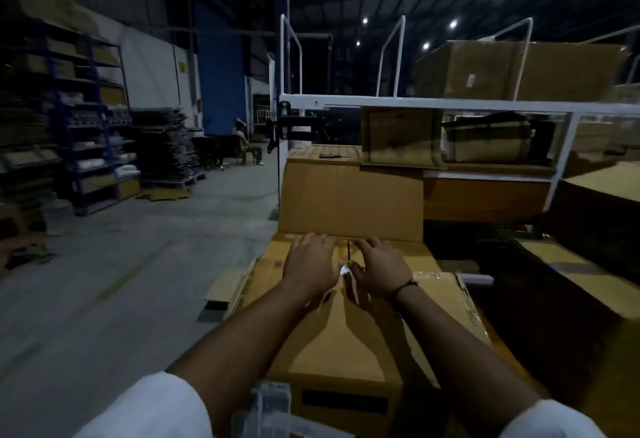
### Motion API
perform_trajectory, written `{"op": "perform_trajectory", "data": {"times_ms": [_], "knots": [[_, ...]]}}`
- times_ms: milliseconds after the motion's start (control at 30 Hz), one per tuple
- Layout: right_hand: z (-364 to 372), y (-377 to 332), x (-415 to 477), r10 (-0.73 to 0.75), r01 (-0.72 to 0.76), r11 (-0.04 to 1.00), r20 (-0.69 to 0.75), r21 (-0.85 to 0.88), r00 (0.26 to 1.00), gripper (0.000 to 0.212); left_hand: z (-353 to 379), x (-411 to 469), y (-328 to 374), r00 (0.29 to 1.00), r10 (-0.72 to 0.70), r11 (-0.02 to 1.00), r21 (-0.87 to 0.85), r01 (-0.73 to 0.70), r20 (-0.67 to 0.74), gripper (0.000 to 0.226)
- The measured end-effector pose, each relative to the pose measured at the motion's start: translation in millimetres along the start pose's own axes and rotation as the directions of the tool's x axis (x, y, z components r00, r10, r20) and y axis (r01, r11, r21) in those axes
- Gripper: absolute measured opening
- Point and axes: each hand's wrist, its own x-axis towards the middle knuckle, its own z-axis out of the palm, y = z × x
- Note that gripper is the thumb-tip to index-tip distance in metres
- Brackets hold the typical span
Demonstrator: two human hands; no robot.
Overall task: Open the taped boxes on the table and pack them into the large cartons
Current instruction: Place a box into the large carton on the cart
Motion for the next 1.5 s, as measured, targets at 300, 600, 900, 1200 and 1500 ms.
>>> {"op": "perform_trajectory", "data": {"times_ms": [300,600,900,1200,1500], "knots": [[7.6,0.7,-9.6,-0.005,0.005,1.000,0.136,-0.002,0.991,0.042,6.5,-15.0,6.2,0.999,-0.043,0.999,-0.015,0.043,0.025,0.031],[-65.0,-23.2,-30.5,-0.050,0.044,0.997,-0.117,-0.056,0.992,0.031,-51.1,-28.8,8.8,0.992,0.068,0.996,-0.043,-0.073,-0.104,0.045],[-125.3,-59.3,-96.5,-0.058,0.019,0.994,-0.392,-0.104,0.918,0.034,-120.1,-84.9,21.6,0.934,0.123,0.992,0.017,-0.125,-0.336,0.040],[-159.1,-93.9,-155.4,-0.042,0.033,0.999,-0.424,-0.029,0.905,0.056,-173.5,-140.1,38.1,0.922,0.108,0.987,-0.068,-0.143,-0.371,0.044],[-181.9,-115.4,-192.1,0.167,-0.159,0.985,-0.124,0.074,0.978,0.039,-191.5,-180.1,57.3,0.997,-0.060,0.998,0.001,0.060,-0.049,0.049]]}}
